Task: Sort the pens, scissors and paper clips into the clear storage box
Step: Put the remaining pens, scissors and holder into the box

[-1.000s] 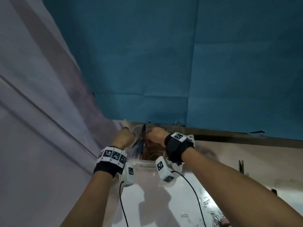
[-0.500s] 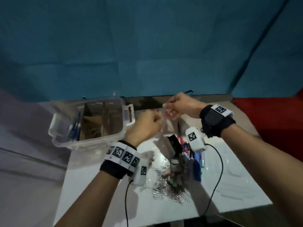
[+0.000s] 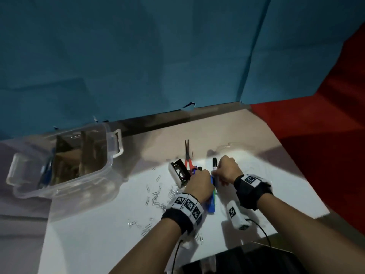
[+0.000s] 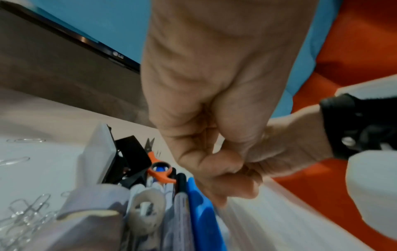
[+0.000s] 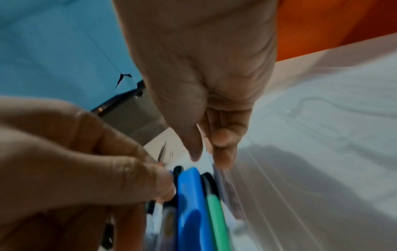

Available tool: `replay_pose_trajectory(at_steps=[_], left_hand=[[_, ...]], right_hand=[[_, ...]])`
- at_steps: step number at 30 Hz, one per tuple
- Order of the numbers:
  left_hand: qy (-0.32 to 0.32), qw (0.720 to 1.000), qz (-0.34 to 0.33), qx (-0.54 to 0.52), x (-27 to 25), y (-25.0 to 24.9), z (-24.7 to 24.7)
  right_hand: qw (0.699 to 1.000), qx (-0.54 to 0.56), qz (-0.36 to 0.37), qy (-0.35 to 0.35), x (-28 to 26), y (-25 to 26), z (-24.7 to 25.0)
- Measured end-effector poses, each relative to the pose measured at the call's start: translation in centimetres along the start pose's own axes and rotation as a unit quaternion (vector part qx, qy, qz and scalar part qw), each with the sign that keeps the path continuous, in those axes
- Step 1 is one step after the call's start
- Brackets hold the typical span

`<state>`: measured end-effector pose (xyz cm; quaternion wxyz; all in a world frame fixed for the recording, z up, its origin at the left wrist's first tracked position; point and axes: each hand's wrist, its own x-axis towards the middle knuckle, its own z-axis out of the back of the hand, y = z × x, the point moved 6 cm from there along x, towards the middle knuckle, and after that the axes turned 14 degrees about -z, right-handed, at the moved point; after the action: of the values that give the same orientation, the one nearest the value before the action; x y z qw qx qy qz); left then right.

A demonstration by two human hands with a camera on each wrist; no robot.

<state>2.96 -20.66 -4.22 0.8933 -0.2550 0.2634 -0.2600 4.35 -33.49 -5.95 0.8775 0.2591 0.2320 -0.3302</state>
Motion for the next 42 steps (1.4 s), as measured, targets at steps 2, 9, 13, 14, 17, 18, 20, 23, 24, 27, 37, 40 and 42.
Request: replay_pose_trajectory(at_steps=[2, 9, 13, 14, 17, 18, 20, 23, 24, 27, 37, 40, 42], left_hand=[[-0.009, 1.0, 0.014, 0.017, -0.1, 0.2, -1.0], [-0.043, 0.997, 0.035, 0.05, -0.6, -0.4, -2.1], [-0.019, 0.997, 0.047, 0.058, -0.7, -0.1, -1.8], [-0.023, 0.998, 0.056, 0.032, -0.8, 0.1, -1.4], [-0.038, 0.993, 0.078, -0.08, -1.3, 1.7, 0.0], [-0.045, 0.99, 0.074, -0.115, -1.7, 2.1, 0.5], [-0.053, 0.981, 0.067, -0.175, -2.5, 2.8, 1.0], [-0.028, 0.977, 0.066, -0.203, -3.7, 2.6, 0.4], [-0.029, 0.977, 0.062, -0.201, -3.9, 2.4, 0.1], [-0.083, 0.966, 0.07, -0.235, -3.9, 2.4, -0.4], [-0.07, 0.976, 0.114, -0.175, -4.3, 3.8, -3.2], [-0.08, 0.987, 0.098, -0.104, -3.8, 3.3, -3.8], [-0.068, 0.993, 0.087, -0.037, -3.6, 2.8, -4.1]], right_hand=[[0.999, -0.031, 0.015, -0.027, -0.4, 0.2, -0.6], [0.989, -0.107, 0.065, -0.075, -1.0, 1.0, -1.7], [0.999, -0.002, -0.003, -0.033, -0.3, -0.3, -1.0], [0.998, 0.061, -0.022, -0.017, 0.0, -0.9, -0.7], [0.964, 0.259, -0.028, 0.044, 0.0, -2.0, 0.5], [0.95, 0.303, -0.028, 0.065, -0.3, -2.2, 0.7], [0.932, 0.344, -0.018, 0.11, -1.2, -2.2, 0.8], [0.959, 0.252, -0.002, 0.126, -1.9, -2.4, -0.6], [0.97, 0.211, -0.001, 0.12, -1.8, -2.6, -1.3], [0.987, 0.133, -0.005, 0.091, -1.2, -3.0, -2.8], [0.999, 0.041, -0.004, 0.026, -2.4, -1.8, -4.5], [0.995, 0.09, -0.03, 0.027, -1.7, -2.4, -3.0], [0.993, 0.111, -0.036, 0.027, -1.0, -3.0, -1.2]])
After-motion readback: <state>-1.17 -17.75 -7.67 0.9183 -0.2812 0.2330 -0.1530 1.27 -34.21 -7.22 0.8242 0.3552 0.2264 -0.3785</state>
